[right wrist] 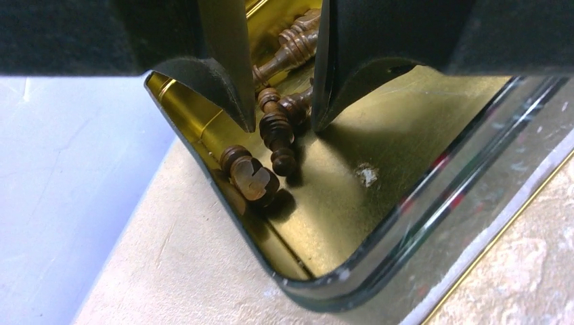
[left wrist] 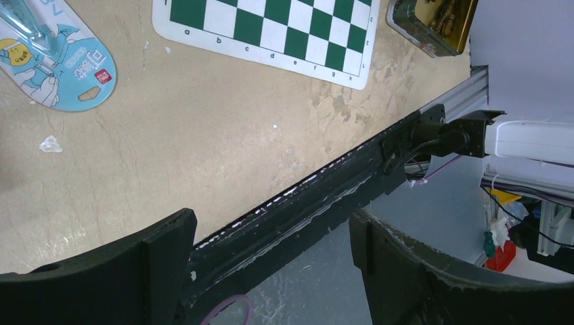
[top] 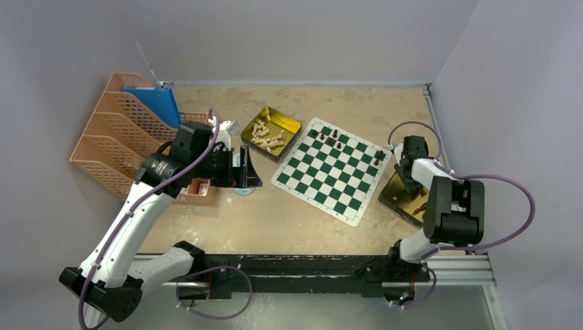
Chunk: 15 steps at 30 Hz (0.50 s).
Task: Set up the chess pieces on the board
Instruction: Pick up the chess piece from the storage box.
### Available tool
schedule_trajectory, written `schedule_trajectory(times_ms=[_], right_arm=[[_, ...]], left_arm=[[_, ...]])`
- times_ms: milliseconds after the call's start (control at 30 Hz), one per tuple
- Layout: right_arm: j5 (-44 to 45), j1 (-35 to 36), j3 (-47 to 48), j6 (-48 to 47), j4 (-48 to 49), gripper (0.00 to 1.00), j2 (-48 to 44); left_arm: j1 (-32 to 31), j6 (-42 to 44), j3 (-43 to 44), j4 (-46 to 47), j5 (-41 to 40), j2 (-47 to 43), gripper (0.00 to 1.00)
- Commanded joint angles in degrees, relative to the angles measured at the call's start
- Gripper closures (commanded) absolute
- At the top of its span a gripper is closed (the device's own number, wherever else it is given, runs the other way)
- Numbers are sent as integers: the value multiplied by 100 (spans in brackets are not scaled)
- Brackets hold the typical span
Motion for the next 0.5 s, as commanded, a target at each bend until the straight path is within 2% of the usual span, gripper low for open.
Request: schedule_trajectory(times_ms=[0,200,467], right_arm=[[-294,-8,145,39,45,61,214],[-512,-7,94,33,-57,66,185],[-528,-4,-299,2,-6,67,-25]], left_arm=[[-30,24,228,15,-69,-32,17],[-30,49,187,0,-143,-55,17],[-30,127,247,-72,-245,-90,17]])
